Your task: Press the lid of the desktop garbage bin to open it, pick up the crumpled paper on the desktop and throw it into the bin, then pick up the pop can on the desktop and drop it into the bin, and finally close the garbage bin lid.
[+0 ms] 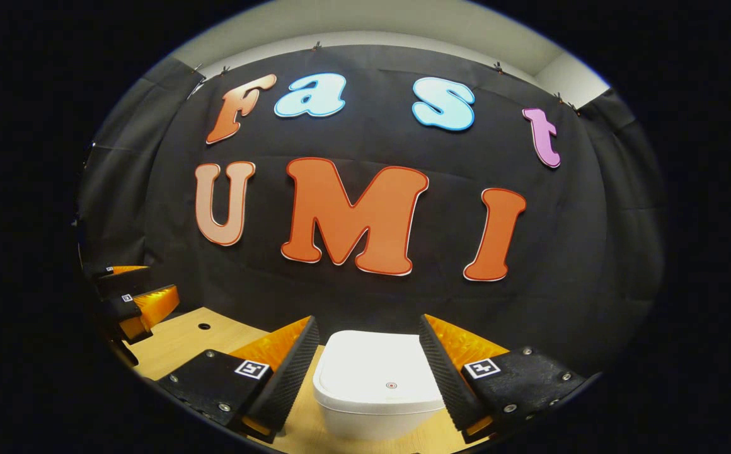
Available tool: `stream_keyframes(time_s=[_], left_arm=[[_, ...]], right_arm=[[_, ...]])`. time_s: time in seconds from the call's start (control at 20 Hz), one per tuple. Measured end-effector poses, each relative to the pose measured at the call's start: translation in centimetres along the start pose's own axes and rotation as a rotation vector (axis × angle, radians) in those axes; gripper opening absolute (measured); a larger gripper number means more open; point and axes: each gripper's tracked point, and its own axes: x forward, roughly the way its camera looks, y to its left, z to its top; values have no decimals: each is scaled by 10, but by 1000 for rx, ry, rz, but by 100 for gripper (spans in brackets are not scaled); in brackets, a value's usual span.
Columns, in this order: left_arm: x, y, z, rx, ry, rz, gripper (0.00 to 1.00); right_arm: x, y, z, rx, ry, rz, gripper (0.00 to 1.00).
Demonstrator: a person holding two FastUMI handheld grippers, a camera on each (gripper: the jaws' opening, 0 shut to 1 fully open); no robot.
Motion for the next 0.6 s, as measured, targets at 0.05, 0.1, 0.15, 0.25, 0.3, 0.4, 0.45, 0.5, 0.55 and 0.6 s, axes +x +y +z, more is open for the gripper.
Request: stream_keyframes(time_s=[0.05, 0.1, 0.15, 0.25, 0.3, 0.4, 0.45, 0.5, 0.55, 0.6], left_arm=[[3, 2, -1, 0, 0, 0, 100], [3, 5, -3, -2, 3, 0, 100], [3, 6, -4, -6, 6, 0, 100], [2, 14, -8, -14, 14, 7, 100], [0, 19, -11, -18, 21, 15, 100], [-3, 30, -15, -27, 33, 38, 100], [-5, 35, -17, -29, 38, 51, 100], [-9, 41, -20, -29, 44, 64, 100], [-10, 46, -23, -25, 54, 78, 100], [-12, 51, -26, -22, 66, 92, 100]], right_arm=[[4, 0, 0, -3, 12, -5, 95], [6, -3, -1, -8, 25, -15, 92], [10, -7, -1, -13, 38, -23, 89], [16, -12, -6, -21, 76, -33, 80], [20, -15, -8, -23, 101, -35, 70], [25, -21, -16, -23, 149, -42, 61], [27, -23, -20, -18, 172, -41, 55], [29, -24, -23, -12, 198, -38, 45], [31, -26, -28, -5, 224, -37, 41], [33, -27, -36, 3, 266, -38, 32]])
